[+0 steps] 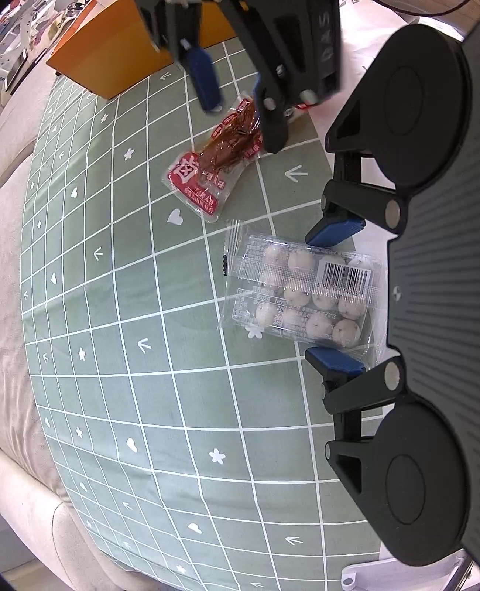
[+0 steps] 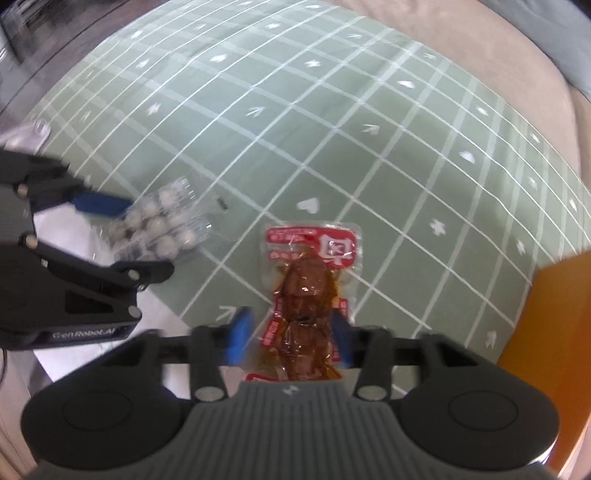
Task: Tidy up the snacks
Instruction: 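Grasp the clear white-candy tray with the left tool while the right tool grasps the red meat snack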
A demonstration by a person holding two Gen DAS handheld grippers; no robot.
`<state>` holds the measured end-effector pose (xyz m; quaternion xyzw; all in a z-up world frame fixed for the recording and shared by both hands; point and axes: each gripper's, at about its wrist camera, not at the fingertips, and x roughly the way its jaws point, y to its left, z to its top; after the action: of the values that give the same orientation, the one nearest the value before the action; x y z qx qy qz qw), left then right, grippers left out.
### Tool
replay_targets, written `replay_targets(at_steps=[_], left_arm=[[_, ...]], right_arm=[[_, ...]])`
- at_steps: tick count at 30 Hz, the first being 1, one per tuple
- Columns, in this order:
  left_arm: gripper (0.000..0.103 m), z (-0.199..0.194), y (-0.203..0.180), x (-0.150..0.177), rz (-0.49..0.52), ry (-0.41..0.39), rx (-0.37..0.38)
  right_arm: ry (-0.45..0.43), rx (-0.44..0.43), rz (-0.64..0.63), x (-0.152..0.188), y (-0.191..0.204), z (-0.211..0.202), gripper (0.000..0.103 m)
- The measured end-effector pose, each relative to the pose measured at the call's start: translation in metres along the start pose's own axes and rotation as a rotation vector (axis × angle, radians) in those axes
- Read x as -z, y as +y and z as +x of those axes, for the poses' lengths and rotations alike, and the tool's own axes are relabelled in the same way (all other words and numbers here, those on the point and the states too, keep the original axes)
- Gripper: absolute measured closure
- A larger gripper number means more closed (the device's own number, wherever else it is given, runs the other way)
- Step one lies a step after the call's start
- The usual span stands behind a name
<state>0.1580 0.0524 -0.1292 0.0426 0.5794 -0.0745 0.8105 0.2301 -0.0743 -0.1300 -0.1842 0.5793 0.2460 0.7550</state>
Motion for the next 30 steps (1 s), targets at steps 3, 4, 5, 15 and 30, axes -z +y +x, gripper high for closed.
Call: replay_targets(at_steps=[3, 4, 5, 15, 30], left_arm=[[0.028, 0.001, 0.000, -0.001, 0.014, 0.009, -0.004], [0.027, 0.002, -0.001, -0.001, 0.014, 0.011, -0.006], [0.027, 0.003, 0.000, -0.002, 0.013, 0.014, -0.004], [0.024, 0.005, -0.005, 0.000, 0.030, 0.001, -0.014], [0.041, 0.003, -0.002, -0.003, -0.022, 0.005, -0.013]], right_arm=[[0.028, 0.011, 0.063, -0.001, -0.011, -0.002, 0.023], [0.046, 0.011, 0.085, -0.002, -0.016, 0.000, 0.022], [0.062, 0.007, 0.108, -0.002, -0.020, 0.002, 0.023], [0.114, -0.051, 0.175, 0.008, -0.020, 0.022, 0.027], [0.059, 0.020, 0.130, 0.018, -0.011, 0.014, 0.057]])
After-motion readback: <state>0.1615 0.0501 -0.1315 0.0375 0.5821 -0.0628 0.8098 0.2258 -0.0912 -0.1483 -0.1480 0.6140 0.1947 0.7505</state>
